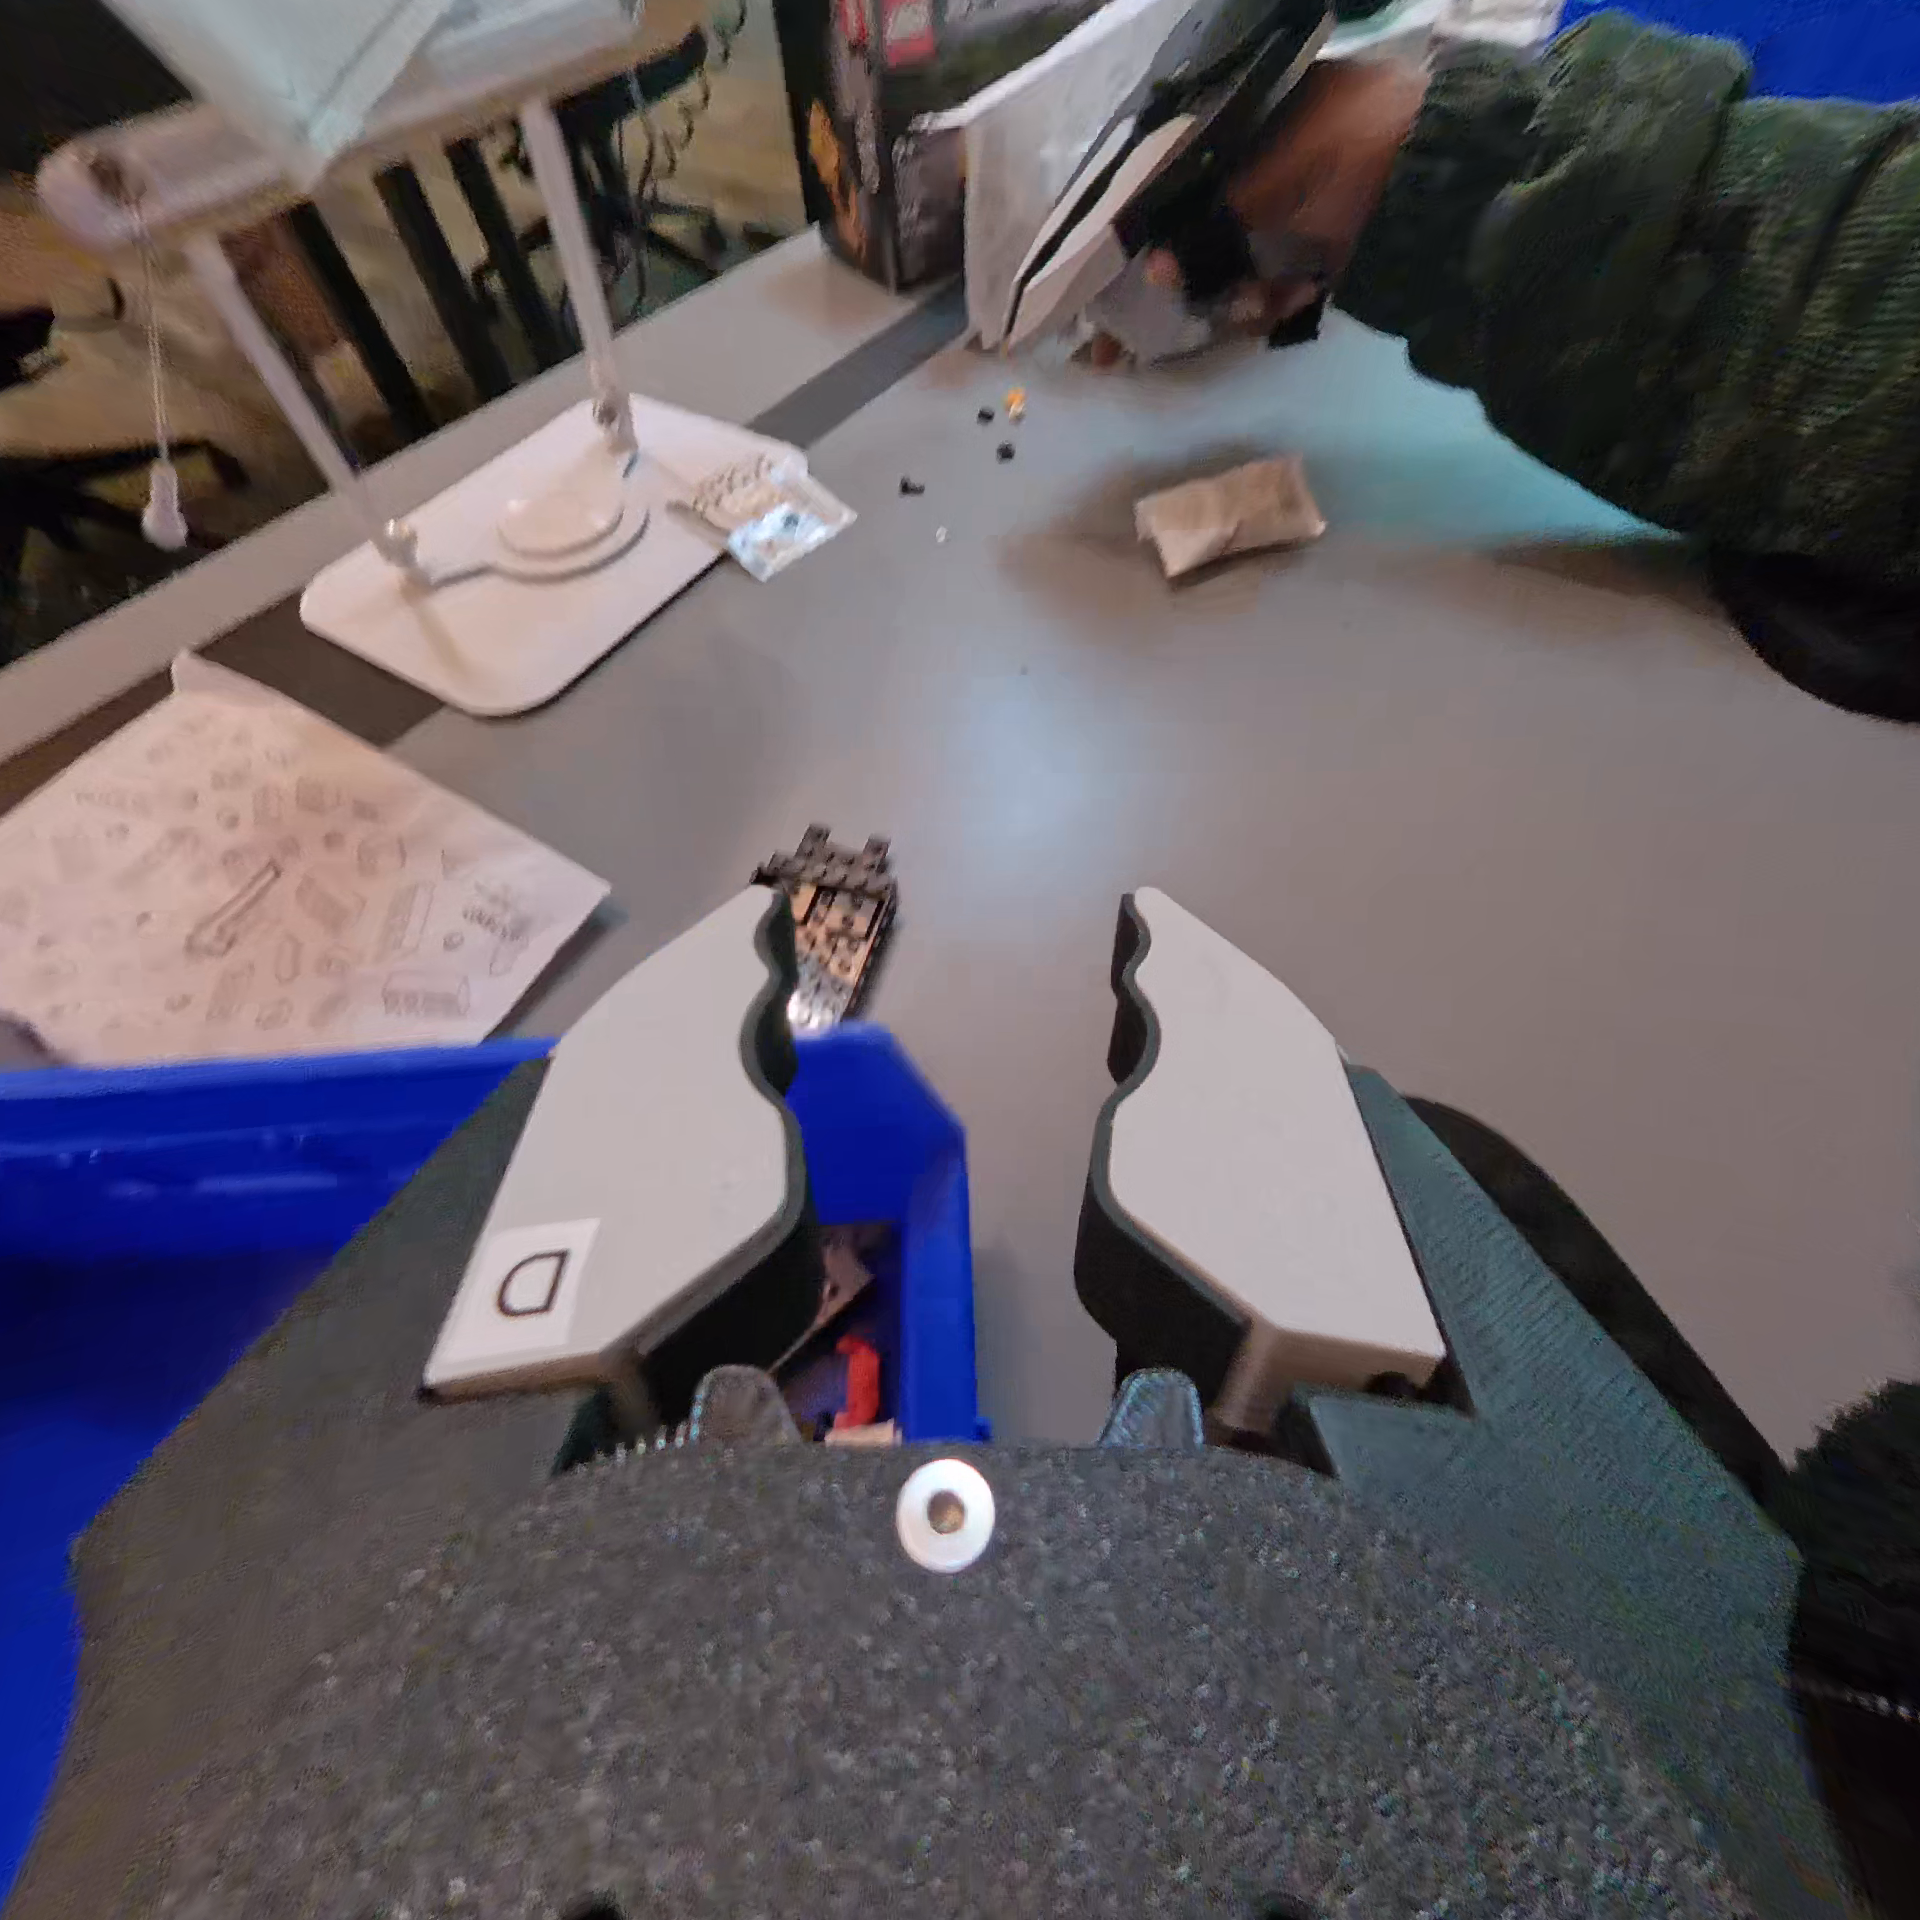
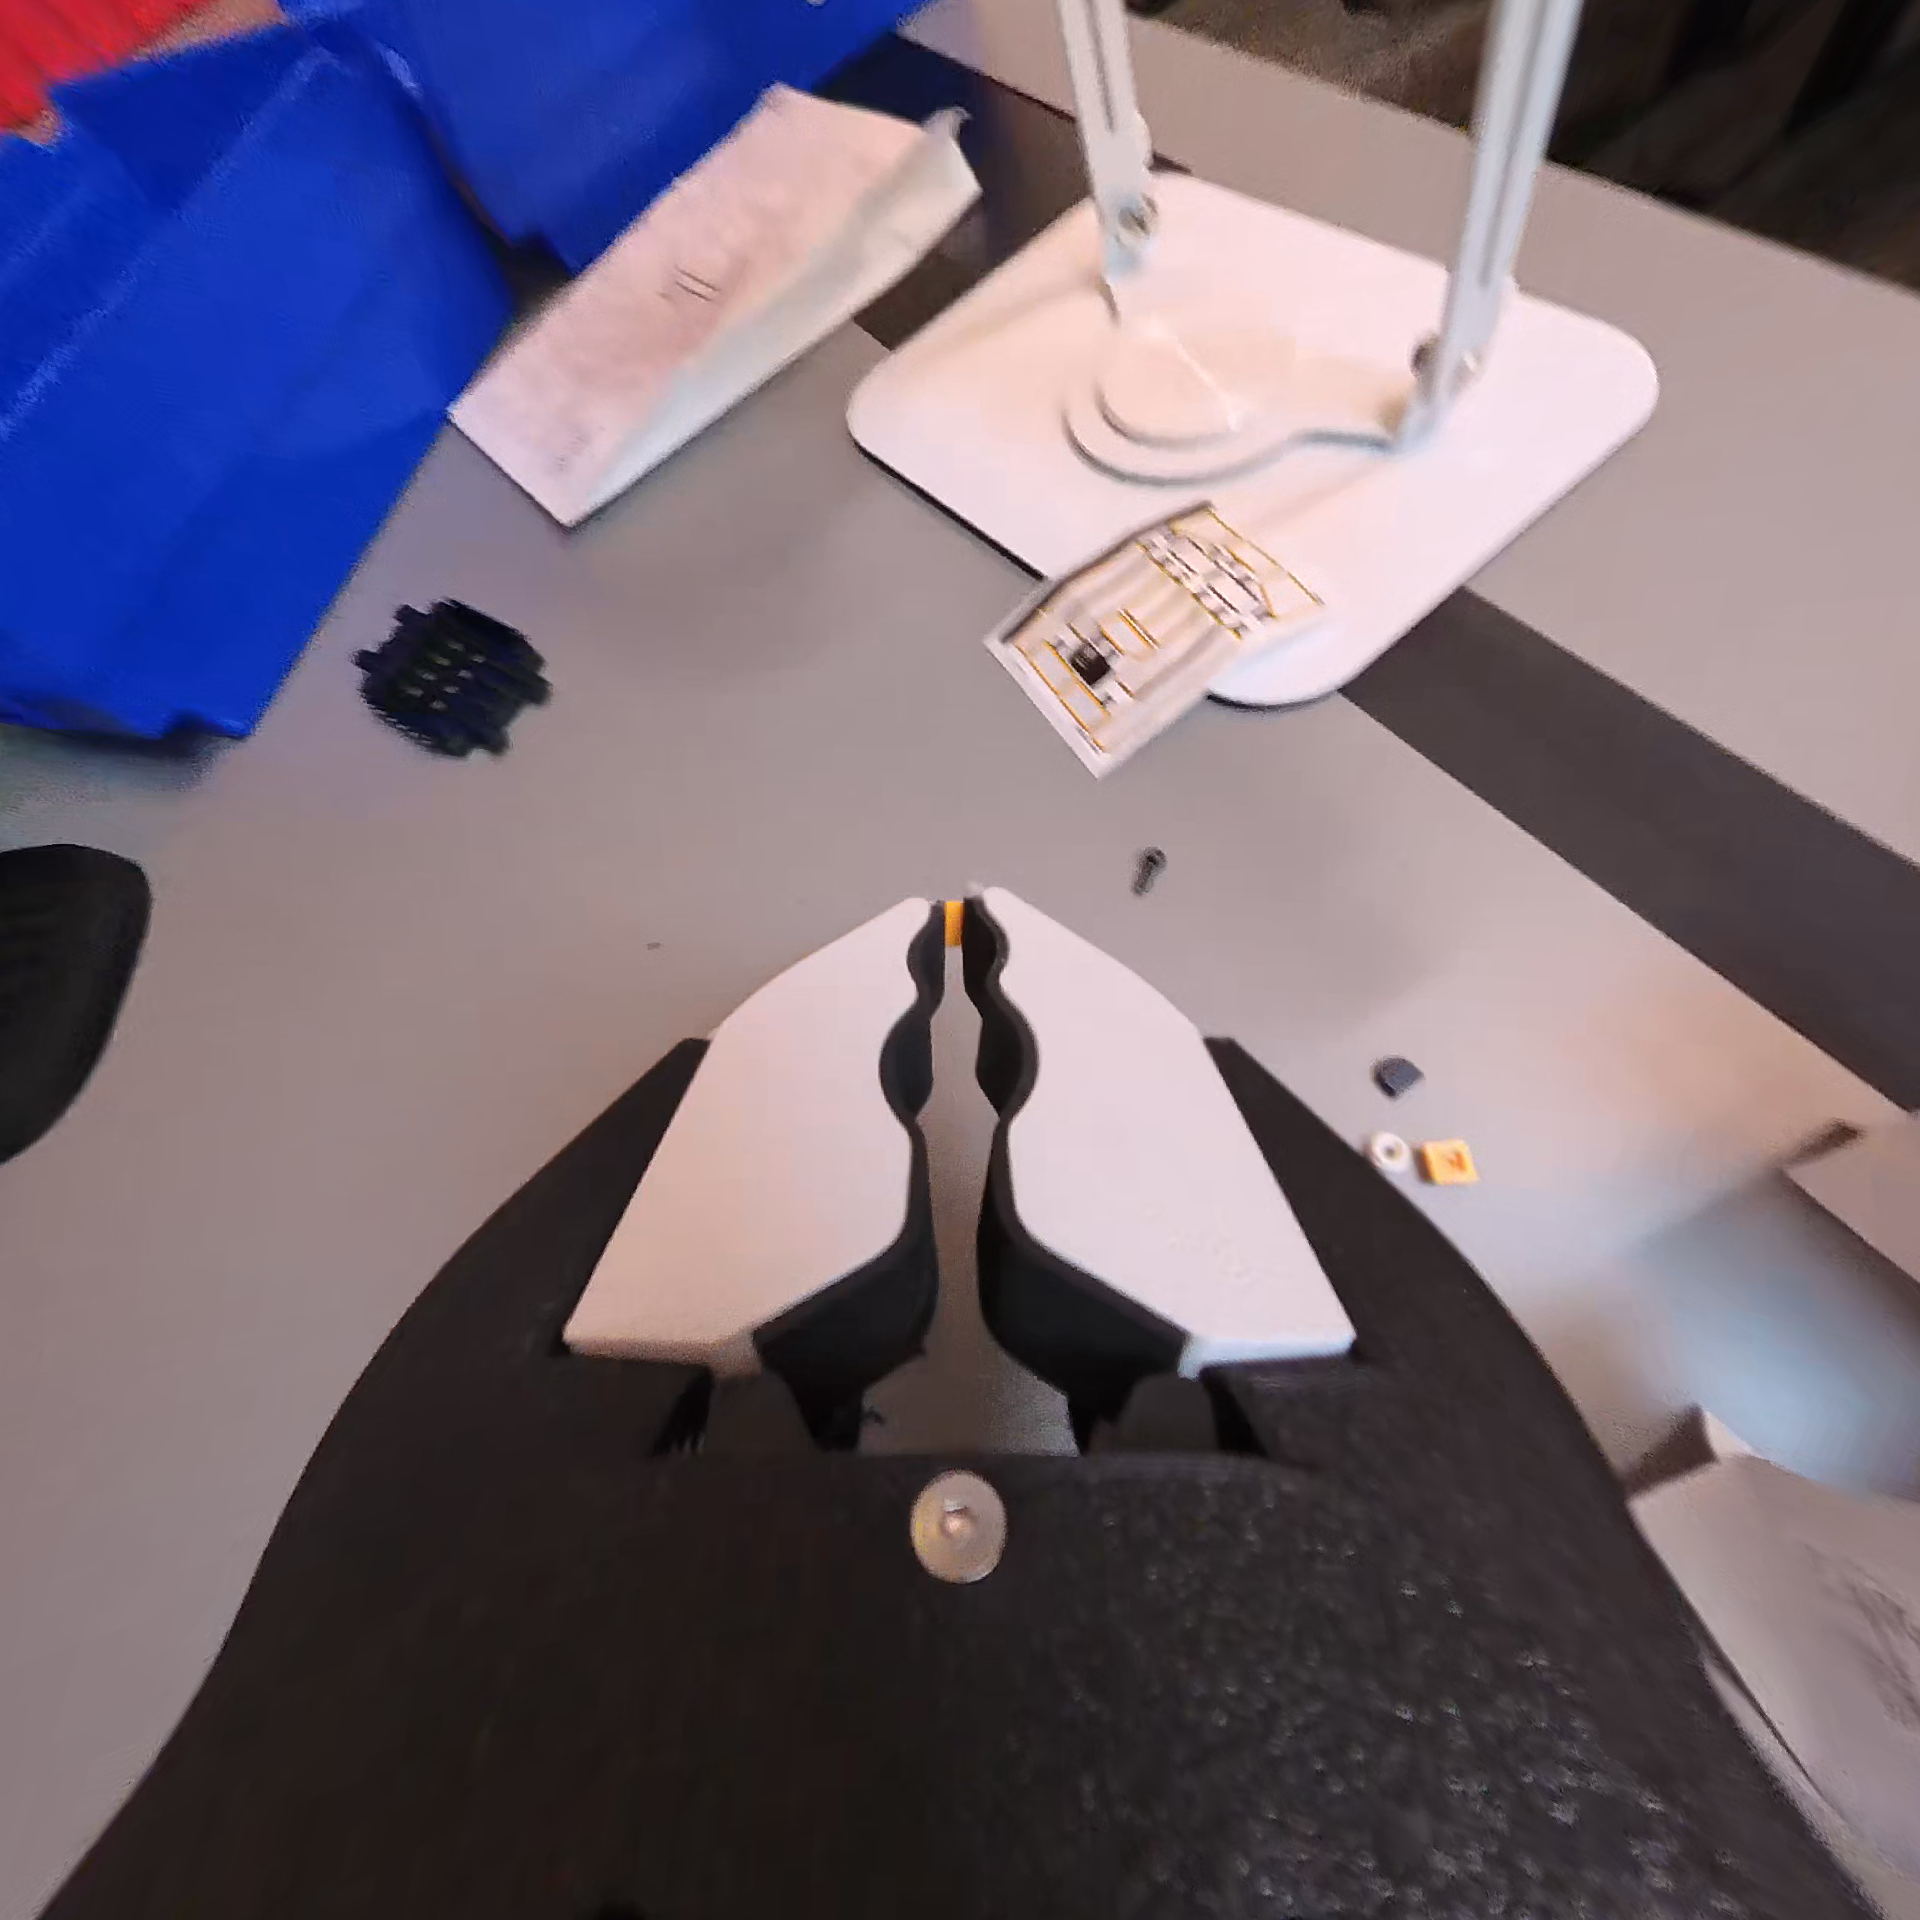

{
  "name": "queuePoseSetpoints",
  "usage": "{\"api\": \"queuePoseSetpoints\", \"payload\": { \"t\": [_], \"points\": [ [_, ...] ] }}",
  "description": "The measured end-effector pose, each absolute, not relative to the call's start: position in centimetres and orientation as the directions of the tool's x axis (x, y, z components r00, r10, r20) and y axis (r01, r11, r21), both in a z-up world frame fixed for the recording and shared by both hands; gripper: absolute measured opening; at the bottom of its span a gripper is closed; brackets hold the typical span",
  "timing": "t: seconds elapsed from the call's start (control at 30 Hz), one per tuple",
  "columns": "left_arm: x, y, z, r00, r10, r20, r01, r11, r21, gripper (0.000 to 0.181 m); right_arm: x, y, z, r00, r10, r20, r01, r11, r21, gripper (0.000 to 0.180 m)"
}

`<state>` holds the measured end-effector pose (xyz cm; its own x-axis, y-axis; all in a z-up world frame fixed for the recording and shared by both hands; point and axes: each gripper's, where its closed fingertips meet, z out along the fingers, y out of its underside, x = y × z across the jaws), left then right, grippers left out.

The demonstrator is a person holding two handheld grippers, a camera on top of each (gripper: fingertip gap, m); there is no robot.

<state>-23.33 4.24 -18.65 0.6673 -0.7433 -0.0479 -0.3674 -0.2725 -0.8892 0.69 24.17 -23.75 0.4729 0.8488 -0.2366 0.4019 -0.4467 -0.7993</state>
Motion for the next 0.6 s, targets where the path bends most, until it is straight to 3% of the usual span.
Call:
{"api": "queuePoseSetpoints", "payload": {
  "t": [0.03, 0.23, 0.4, 0.6],
  "points": [
    [-22.6, 4.1, -18.4, 0.653, -0.755, -0.062, -0.368, -0.245, -0.897, 0.057, 0.1, 23.5, -23.0, 0.446, 0.862, -0.239, 0.396, -0.429, -0.812, 0.003],
    [-17.4, 3.6, -15.7, 0.600, -0.774, -0.203, -0.319, 0.001, -0.948, 0.051, -7.2, 14.4, -16.6, 0.054, 0.940, -0.336, 0.278, -0.338, -0.899, 0.003],
    [-14.9, 3.2, -14.7, 0.605, -0.684, -0.406, -0.393, 0.187, -0.900, 0.034, -13.3, 4.6, -13.7, -0.301, 0.841, -0.449, 0.207, -0.402, -0.892, 0.003],
    [-14.4, 2.2, -13.4, 0.601, -0.602, -0.525, -0.421, 0.320, -0.849, 0.018, -15.4, 0.9, -12.9, -0.425, 0.686, -0.590, 0.206, -0.561, -0.802, 0.003]
  ]
}}
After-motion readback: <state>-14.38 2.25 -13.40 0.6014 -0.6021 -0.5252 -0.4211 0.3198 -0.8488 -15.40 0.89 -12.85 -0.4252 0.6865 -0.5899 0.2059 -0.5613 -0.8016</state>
